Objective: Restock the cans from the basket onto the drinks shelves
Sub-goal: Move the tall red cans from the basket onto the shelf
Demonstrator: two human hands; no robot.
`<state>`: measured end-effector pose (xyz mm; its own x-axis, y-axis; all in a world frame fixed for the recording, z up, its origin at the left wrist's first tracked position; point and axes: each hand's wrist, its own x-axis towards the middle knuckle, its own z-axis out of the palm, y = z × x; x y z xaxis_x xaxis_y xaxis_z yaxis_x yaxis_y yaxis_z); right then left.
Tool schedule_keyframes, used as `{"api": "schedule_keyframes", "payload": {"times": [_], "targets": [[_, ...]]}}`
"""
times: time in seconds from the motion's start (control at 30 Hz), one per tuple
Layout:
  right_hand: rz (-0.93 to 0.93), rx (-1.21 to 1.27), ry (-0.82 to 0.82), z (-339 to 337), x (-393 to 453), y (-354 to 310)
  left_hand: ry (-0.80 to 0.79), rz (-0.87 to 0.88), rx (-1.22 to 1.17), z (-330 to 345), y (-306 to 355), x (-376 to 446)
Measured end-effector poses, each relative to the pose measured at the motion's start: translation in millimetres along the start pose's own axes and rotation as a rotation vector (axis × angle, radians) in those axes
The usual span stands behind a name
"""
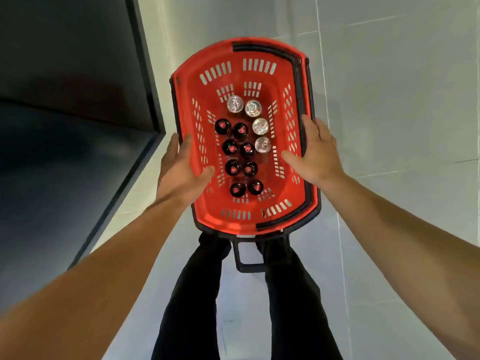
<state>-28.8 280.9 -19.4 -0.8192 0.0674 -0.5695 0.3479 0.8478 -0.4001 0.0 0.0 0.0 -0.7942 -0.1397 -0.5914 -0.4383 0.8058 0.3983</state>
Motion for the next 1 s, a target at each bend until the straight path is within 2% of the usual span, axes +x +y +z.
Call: {"api": "schedule_keyframes", "payload": {"times": [0.07, 0.17, 0.33, 0.47, 0.7, 1.0], "targets": [[0.039, 0.097, 0.053, 11.2, 20.9, 8.2, 0.059, -0.022, -0.019, 12.6, -11.4, 26.7], [0.038, 0.097, 0.093, 36.4, 46.1, 24.2, 0.106, -0.016, -0.063, 32.7, -33.1, 63.9], [-0.057, -0.012, 0.253, 60.9, 68.5, 44.2, 0.131, 0.044, -0.164, 58.7, -39.5, 88.4], [-0.080, -0.079, 0.289, 62.2, 75.1, 51.3, 0.230, 0.014, -0.219, 66.9, -36.2, 88.0], [-0.010, 0.006, 0.258, 56.0, 69.6, 46.6, 0.144, -0.066, -0.301, 54.5, -27.4, 85.9], [0.113, 0.108, 0.315, 28.5, 12.6, 53.2, 0.116, -0.004, -0.225, 24.0, 9.1, 57.0]]}}
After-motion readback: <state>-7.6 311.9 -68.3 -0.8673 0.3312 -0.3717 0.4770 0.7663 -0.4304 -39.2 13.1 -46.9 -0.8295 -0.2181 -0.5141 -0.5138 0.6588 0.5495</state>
